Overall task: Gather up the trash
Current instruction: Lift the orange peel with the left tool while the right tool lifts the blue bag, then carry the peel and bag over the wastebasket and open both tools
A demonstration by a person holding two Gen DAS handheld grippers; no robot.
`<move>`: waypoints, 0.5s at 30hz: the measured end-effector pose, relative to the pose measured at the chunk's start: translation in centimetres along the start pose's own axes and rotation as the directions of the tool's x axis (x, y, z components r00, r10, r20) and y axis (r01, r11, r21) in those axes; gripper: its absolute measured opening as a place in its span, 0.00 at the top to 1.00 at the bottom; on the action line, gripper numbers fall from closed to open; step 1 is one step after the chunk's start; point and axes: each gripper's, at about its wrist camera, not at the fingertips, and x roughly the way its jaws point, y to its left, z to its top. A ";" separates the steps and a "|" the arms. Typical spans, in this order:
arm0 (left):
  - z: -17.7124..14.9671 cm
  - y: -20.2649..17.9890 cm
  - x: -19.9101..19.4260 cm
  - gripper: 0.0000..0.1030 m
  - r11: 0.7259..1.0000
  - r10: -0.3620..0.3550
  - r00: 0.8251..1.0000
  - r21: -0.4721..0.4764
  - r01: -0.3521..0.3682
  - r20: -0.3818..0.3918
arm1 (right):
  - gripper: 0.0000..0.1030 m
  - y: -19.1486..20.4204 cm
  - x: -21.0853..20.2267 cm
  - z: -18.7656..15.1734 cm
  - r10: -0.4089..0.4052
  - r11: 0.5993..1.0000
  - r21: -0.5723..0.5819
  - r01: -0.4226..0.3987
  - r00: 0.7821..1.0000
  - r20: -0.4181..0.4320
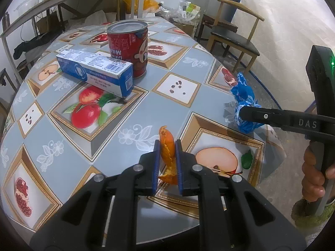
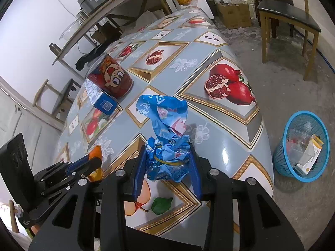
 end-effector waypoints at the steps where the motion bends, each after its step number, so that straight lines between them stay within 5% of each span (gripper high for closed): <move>1: 0.0 -0.1 -0.1 0.88 1.000 0.001 1.000 0.001 -0.001 0.002 | 0.64 0.0 0.0 0.0 0.000 1.000 0.000 0.000 1.000 0.000; 15: 0.2 -1.1 -1.1 0.88 1.000 0.018 0.999 0.023 -0.019 0.028 | 0.64 -0.6 -1.1 -0.2 0.016 1.000 0.015 -0.016 1.000 0.022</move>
